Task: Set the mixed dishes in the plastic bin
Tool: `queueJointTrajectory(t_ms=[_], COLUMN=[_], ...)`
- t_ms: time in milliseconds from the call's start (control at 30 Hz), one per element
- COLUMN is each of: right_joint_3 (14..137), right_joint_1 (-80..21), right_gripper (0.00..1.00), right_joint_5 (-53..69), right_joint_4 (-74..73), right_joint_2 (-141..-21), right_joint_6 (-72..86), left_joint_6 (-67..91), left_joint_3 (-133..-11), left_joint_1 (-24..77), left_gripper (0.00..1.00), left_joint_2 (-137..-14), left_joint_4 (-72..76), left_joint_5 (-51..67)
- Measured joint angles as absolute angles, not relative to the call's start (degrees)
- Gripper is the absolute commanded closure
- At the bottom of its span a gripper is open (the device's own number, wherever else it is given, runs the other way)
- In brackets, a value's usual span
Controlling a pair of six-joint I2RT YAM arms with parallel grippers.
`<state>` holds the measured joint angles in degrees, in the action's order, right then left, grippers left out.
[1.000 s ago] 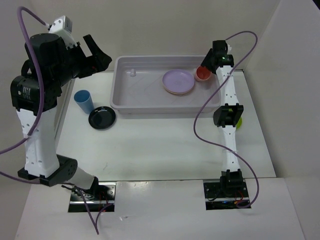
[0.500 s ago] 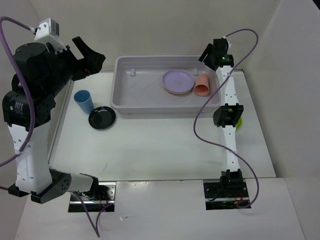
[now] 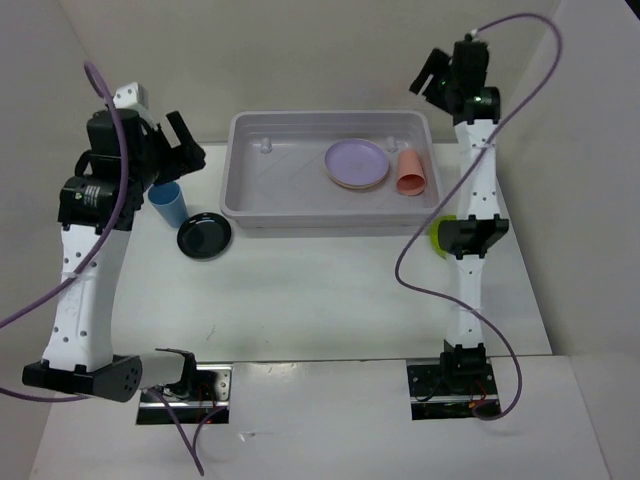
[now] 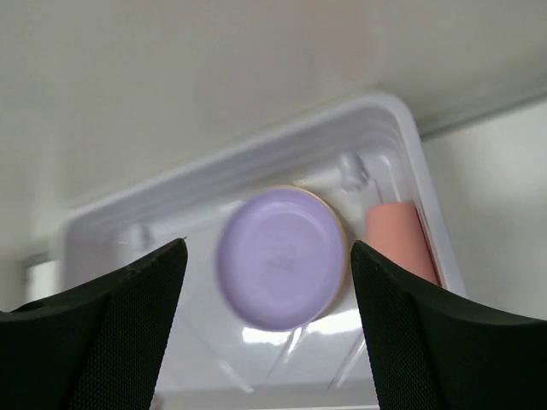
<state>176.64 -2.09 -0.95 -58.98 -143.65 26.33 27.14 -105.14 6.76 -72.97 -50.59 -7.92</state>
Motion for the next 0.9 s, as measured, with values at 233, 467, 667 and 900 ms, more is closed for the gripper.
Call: queueJointTrajectory(t_ms=[233, 467, 667, 900], right_joint_3=[179.8, 180.0, 178.4, 178.8], right_joint_1=[-1.9, -6.9, -7.0, -7.0], right_gripper=[0.15, 0.15, 0.15, 0.15], right_joint_5=[2.7, 4.6, 3.8, 3.7], right_joint_4=[-60.5, -64.4, -70.3, -71.6], right_joint_2=[-117.1, -108.0, -107.0, -97.6], right_joint_6=[23.6, 22.0, 21.7, 21.5], left_joint_6=[26.9, 26.9, 26.9, 27.3], left_joint_3=[-91.4, -81.3, -77.7, -78.5], left_joint_1=[1.9, -3.6, -18.0, -25.5], left_gripper=[0.01, 0.01, 0.01, 0.01], left_joint_2=[-60.7, -61.6, -79.7, -86.5], left_joint_4=[-50.7, -41.9, -37.8, -34.3], left_joint_5=[-14.6, -14.0, -2.2, 7.8])
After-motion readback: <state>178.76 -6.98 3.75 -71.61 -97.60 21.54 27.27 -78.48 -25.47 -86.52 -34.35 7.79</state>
